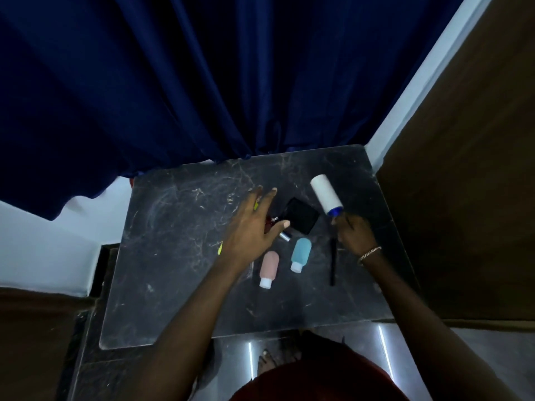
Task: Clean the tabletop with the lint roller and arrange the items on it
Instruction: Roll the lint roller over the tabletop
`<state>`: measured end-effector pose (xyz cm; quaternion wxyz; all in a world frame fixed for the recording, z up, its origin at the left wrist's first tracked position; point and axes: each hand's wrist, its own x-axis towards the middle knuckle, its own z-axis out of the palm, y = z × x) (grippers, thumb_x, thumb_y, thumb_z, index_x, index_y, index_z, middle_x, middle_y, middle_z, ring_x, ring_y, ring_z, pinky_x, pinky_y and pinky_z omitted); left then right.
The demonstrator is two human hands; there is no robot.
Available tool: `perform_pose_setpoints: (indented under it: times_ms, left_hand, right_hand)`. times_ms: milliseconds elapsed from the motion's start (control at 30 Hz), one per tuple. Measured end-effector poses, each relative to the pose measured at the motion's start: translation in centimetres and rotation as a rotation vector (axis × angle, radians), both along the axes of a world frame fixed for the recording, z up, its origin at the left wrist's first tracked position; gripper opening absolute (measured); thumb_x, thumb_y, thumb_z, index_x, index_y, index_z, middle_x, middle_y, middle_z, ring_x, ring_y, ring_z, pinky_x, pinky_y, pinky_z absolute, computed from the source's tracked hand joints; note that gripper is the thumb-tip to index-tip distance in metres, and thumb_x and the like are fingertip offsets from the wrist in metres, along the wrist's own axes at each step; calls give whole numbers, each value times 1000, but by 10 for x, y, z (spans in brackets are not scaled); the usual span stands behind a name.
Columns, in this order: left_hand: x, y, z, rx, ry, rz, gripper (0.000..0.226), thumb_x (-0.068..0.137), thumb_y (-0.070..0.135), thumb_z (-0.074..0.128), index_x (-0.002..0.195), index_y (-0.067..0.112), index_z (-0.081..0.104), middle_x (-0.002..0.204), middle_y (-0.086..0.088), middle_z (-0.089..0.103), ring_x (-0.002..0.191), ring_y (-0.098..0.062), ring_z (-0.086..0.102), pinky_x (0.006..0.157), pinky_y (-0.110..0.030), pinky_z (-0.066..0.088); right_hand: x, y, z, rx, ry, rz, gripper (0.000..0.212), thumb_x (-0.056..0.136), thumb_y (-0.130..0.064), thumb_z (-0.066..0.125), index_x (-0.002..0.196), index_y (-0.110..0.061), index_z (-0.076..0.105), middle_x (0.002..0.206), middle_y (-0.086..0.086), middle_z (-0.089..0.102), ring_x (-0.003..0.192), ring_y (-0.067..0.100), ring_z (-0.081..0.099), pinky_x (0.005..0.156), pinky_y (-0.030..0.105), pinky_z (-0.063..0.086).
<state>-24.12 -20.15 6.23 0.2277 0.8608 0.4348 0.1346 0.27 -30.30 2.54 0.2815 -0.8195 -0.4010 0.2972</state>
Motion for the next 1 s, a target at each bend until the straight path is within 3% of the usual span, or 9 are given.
perform_pose_setpoints:
  times_ms: [100, 200, 433, 533, 633, 833, 933, 1000]
  left_hand:
    - [21, 20, -6, -28, 111, -13, 87, 95, 71, 51, 165, 31, 16, 173, -10, 14, 161, -31, 14, 125, -53, 28]
    - [41, 43, -16, -21, 197, -10, 93, 94, 77, 42, 166, 33, 5, 175, -8, 4, 163, -28, 0, 130, -54, 15]
    - [60, 76, -38, -8, 249, 56, 98, 88, 89, 23, 166, 34, 1, 176, -6, 2, 163, -26, -4, 131, -53, 9]
    - [59, 75, -45, 2, 246, 92, 94, 92, 86, 26, 166, 33, 2, 176, -5, 3, 162, -24, -4, 128, -48, 7]
    - [57, 67, -47, -5, 259, 120, 92, 93, 85, 25, 166, 33, 4, 176, -5, 6, 163, -25, -1, 130, -51, 13]
    - [59, 66, -46, -27, 284, 134, 90, 95, 82, 24, 167, 31, 5, 176, -5, 6, 162, -24, -2, 129, -49, 12]
    - [60, 68, -48, -10, 295, 140, 88, 97, 80, 29, 166, 31, 6, 176, -4, 6, 162, -23, -1, 129, -50, 14]
    - [62, 70, -49, -6, 310, 137, 89, 96, 81, 26, 166, 31, 4, 175, -4, 5, 162, -23, -2, 129, -50, 15]
  right_hand:
    - [42, 30, -30, -58, -55, -135, 34, 104, -12, 43, 111, 11, 67, 118, 34, 64, 112, 45, 60, 95, 41, 41]
    - [81, 64, -48, -138, -114, -207, 44, 108, -24, 35, 121, 9, 61, 123, 31, 62, 114, 42, 60, 93, 40, 45]
    - [155, 117, -81, -325, -342, -102, 50, 106, -19, 37, 146, 12, 31, 142, 32, 47, 127, 44, 52, 106, 50, 45]
    - [159, 130, -92, -382, -512, -3, 49, 106, -21, 36, 143, 12, 34, 137, 32, 52, 122, 43, 57, 102, 49, 48]
    - [139, 141, -96, -420, -636, 199, 40, 107, -24, 32, 136, 0, 44, 121, 23, 67, 110, 39, 67, 90, 47, 52]
    - [102, 141, -111, -237, -773, 747, 42, 106, -35, 25, 128, -12, 53, 106, 14, 74, 97, 37, 71, 82, 41, 53]
    - [104, 144, -112, -224, -782, 768, 42, 105, -36, 28, 125, -12, 56, 103, 14, 75, 94, 37, 72, 80, 40, 53]
    - [111, 149, -110, -253, -738, 655, 38, 104, -35, 34, 117, -10, 59, 99, 16, 75, 92, 38, 72, 79, 41, 54]
